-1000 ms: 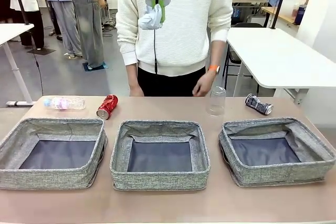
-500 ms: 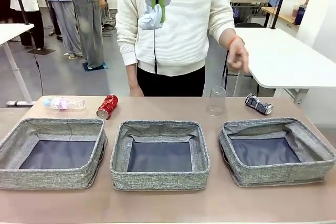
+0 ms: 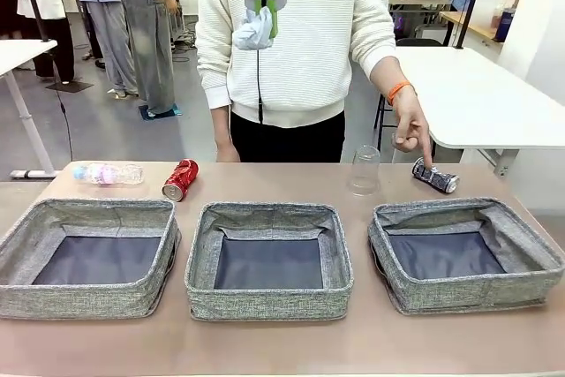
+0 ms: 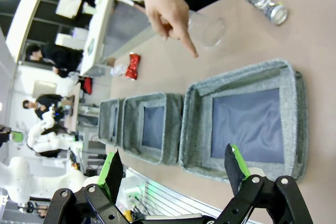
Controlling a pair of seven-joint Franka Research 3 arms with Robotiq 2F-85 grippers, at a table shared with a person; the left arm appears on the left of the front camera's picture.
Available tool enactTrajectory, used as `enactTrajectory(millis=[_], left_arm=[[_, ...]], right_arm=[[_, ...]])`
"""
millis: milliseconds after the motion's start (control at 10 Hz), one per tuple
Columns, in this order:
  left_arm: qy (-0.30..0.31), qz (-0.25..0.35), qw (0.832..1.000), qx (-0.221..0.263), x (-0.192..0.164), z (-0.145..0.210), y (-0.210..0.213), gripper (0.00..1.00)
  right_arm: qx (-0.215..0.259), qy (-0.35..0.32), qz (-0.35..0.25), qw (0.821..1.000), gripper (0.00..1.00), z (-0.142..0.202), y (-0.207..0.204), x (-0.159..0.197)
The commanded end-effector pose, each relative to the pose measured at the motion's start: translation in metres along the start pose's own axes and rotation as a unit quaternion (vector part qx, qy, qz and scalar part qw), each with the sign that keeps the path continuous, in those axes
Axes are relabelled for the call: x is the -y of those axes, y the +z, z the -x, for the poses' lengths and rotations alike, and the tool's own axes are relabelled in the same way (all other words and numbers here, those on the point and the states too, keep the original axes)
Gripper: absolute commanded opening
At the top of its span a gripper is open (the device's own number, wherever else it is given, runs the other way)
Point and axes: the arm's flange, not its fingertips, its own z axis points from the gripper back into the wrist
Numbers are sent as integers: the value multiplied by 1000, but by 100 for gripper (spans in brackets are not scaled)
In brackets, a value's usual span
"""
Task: Sort the waste into the appropriate baskets.
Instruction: Place the picked waste into the Fabric basket indicated by the person.
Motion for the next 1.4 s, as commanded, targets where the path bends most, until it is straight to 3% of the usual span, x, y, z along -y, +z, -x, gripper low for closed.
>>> enactTrajectory(millis=[0, 200, 300, 500, 700, 800, 900, 1000, 1200, 1300], left_arm=[[0, -2, 1000, -3, -2, 1, 3, 4], [0, -2, 1000, -3, -2, 1, 3, 4], [0, 0, 1000, 0, 0, 0, 0, 4], [-76, 72, 994, 37, 25, -3, -84, 4], [-159, 171, 970, 75, 69, -28, -168, 4], [-194, 167, 961, 105, 92, -47, -207, 4], [-244, 225, 934, 133, 110, -57, -232, 4], [-226, 229, 932, 166, 132, -68, -260, 4], [-216, 235, 939, 126, 187, -84, -311, 4], [-222, 193, 948, 119, 205, -85, -321, 4]], right_arm=[[7, 13, -10, 1000, 100, -1, -1, 0], [0, 0, 0, 1000, 100, 0, 0, 0], [-5, 1, 15, 1000, 100, 0, 16, 18], [58, -21, 35, 997, 100, -17, 97, 39], [119, -45, 42, 991, 100, -11, 170, 62], [159, -59, 22, 985, 100, -7, 194, 67], [101, -51, 47, 992, 100, -1, 149, 51], [101, -51, 47, 992, 100, -1, 149, 51], [101, -51, 47, 992, 100, -1, 149, 51], [101, -51, 47, 992, 100, -1, 149, 51]])
